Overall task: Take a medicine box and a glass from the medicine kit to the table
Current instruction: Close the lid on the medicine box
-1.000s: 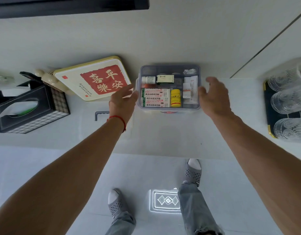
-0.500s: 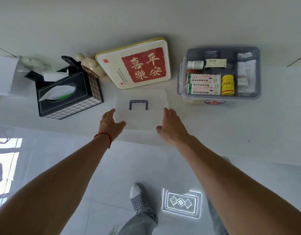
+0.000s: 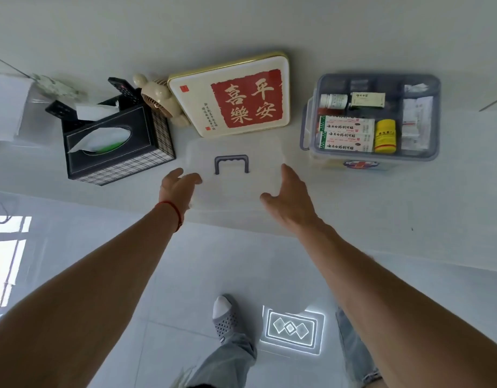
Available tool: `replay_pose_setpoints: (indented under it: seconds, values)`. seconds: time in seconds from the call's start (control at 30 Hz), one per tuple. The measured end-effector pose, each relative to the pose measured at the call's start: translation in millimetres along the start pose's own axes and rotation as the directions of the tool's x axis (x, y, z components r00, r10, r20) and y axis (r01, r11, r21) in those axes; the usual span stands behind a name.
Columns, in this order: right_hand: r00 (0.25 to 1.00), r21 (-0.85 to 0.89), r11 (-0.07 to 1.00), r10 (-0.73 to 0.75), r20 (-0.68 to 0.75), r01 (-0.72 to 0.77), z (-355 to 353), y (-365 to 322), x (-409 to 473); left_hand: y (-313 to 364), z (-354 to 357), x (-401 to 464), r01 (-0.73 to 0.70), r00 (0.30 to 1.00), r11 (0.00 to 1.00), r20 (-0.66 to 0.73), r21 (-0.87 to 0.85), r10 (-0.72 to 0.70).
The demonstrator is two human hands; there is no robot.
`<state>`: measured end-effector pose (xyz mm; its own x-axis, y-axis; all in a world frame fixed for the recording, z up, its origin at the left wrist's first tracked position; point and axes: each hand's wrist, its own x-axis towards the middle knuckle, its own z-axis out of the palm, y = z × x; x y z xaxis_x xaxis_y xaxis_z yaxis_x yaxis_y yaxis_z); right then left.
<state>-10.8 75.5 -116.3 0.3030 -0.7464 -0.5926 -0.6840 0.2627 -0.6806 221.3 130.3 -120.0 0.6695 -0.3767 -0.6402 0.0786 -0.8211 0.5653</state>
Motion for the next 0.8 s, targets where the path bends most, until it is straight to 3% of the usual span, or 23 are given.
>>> replay_pose_setpoints:
  seconds: [0.13, 0.43, 0.63, 0.8]
  values:
    - [0.986, -0.146, 0.978, -0.156, -0.060, 0.146, -12, -11, -35, 4, -17, -32, -0.089, 0.995, 0.996, -0.035, 0.014, 0.089]
    - [0.900, -0.275, 0.946, -0.264, -0.348, 0.171, -114, -5, -80, 46, 41, -111, -0.379, 0.919, 0.924, -0.092, 0.058, 0.383]
    - [0.846, -0.217, 0.970, -0.205, -0.492, 0.109, -200, 27, -57, 112, 126, -132, -0.505, 0.863, 0.859, 0.023, 0.088, 0.505]
    - [0.869, -0.223, 0.974, -0.143, -0.474, 0.038, -238, 50, -18, 144, 181, -119, -0.517, 0.852, 0.802, 0.088, 0.299, 0.516]
